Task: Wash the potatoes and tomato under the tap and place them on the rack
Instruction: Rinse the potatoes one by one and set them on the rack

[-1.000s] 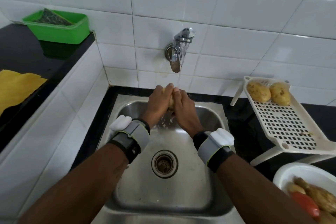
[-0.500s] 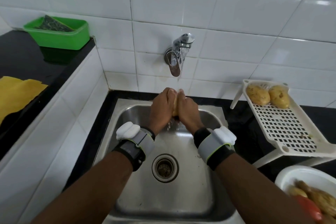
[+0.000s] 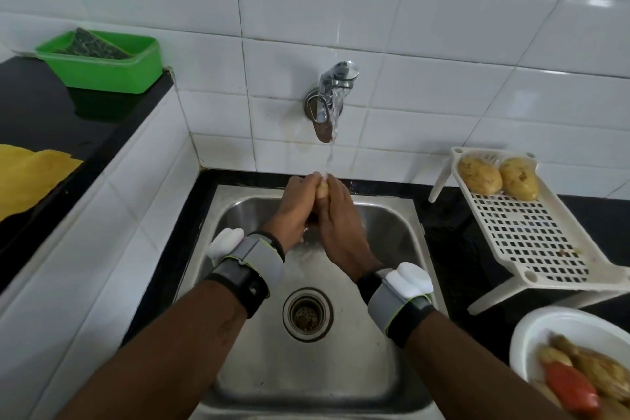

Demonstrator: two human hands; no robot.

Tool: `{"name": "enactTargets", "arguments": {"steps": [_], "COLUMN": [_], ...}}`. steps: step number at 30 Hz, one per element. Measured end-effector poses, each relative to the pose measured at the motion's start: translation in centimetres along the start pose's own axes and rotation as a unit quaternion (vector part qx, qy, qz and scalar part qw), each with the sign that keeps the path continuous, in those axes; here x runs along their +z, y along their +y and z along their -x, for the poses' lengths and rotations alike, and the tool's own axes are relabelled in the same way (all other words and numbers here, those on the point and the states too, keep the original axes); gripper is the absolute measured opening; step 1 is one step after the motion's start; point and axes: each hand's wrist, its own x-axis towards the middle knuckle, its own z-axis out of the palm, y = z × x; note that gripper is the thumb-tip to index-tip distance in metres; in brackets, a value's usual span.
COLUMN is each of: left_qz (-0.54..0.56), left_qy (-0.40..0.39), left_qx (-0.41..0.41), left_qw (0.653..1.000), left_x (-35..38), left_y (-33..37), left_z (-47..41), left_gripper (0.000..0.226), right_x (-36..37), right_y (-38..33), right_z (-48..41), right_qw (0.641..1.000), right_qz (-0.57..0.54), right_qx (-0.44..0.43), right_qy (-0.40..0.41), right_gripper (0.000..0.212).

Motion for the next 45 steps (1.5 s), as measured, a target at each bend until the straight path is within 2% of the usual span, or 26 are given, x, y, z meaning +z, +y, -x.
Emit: {"name": "enactTargets", "arguments": {"steps": [4,8,10,11,13,16,18,20,23,26,30,36,45], "left_qz": [-0.132,-0.201,-0.214,-0.221,-0.224,-0.217,-0.208,-0.202,-0.163,-0.135,-0.205,-0.196,-0.313], "left_qy": [0.020,0.065,0.054,0.048,0.054,0.087,0.091,0.077,0.048,0.008,0.004,-0.018,0.028], "left_qx": [0.152,0.280,0.321,0.334,0.336,0.314,0.295,0.241,0.166,0.120,0.157,0.226,0.270], "left_qw": [0.979,0.937,0.921,0.915,0.913,0.920,0.928,0.946,0.971,0.983,0.966,0.954,0.910], "left_x": [0.4,0.3,0.0,0.0,0.0,0.3,0.4,0.2,-0.7,-2.0,-2.5,-1.1,0.2], "left_y": [-0.4,-0.2,-0.4,-0.6,-1.1,-1.7,-1.6,-0.9,0.2,1.1,2.9,6.6,7.5], "left_z": [1.4,1.8,1.8,1.8,1.8,1.5,1.5,1.3,0.6,0.3,-0.1,0.0,1.1], "left_gripper": [0.021,0.020,0.020,0.021,0.022,0.024,0.026,0.027,0.027,0.034,0.029,0.077,0.072], "right_x": [-1.2,-2.7,-3.3,-3.3,-2.9,-2.0,-1.6,-1.4,-0.9,-1.5,-3.1,-3.1,-4.0], "right_y": [-1.0,-2.2,-2.7,-2.9,-2.7,-1.9,-2.0,-2.1,-1.7,-0.9,-0.8,-1.5,-1.6], "right_z": [-1.9,-3.7,-3.8,-3.8,-4.0,-3.9,-3.3,-2.5,-1.8,-1.9,-2.2,-2.2,-2.1], "right_qw": [0.983,0.924,0.900,0.899,0.925,0.972,0.980,0.982,0.986,0.969,0.959,0.979,0.986], "right_qz": [-0.137,-0.234,-0.276,-0.269,-0.187,-0.011,-0.024,-0.063,-0.097,-0.183,-0.219,-0.128,-0.084], "right_qx": [0.121,0.292,0.320,0.326,0.315,0.225,0.200,0.177,0.135,0.148,0.154,0.140,0.131], "right_qy": [-0.006,-0.079,-0.112,-0.111,-0.098,-0.067,-0.010,0.032,-0.004,-0.081,-0.093,-0.078,-0.067], "right_gripper": [0.046,0.043,0.045,0.045,0.043,0.040,0.041,0.043,0.050,0.070,0.067,0.069,0.073]}}
